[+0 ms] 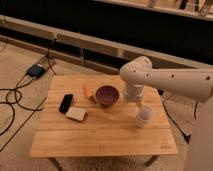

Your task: Pick up the ceramic cup

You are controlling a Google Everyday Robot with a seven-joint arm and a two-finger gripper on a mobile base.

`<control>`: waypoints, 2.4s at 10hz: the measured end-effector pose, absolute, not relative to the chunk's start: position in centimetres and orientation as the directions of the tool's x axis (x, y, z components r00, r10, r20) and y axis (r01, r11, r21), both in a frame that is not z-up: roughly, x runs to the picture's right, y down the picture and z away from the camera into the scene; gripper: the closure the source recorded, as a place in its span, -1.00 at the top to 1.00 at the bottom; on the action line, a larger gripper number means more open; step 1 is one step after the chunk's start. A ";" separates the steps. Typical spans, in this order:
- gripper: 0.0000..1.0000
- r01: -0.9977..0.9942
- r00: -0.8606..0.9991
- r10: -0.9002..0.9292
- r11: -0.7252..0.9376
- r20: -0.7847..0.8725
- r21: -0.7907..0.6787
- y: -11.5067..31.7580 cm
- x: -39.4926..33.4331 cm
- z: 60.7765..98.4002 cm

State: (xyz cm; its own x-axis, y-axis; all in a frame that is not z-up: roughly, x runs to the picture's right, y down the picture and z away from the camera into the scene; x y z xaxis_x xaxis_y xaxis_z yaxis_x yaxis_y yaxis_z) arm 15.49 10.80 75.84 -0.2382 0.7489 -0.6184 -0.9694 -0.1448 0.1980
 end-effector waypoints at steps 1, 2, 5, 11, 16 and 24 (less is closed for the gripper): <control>0.30 -0.968 -0.245 0.745 -0.150 -0.620 0.203 11.1 15.9 76.4; 0.30 -0.966 -0.253 0.742 -0.154 -0.621 0.210 11.4 16.4 77.3; 0.30 -0.964 -0.260 0.725 -0.151 -0.637 0.221 12.4 16.6 79.3; -0.60 -0.959 -0.282 0.719 -0.188 -0.635 0.214 12.4 16.4 80.4; -1.00 -0.947 -0.317 0.713 -0.206 -0.625 0.245 10.4 14.6 78.9; -1.00 -0.969 -0.209 0.778 -0.081 -0.593 0.234 5.0 6.6 76.5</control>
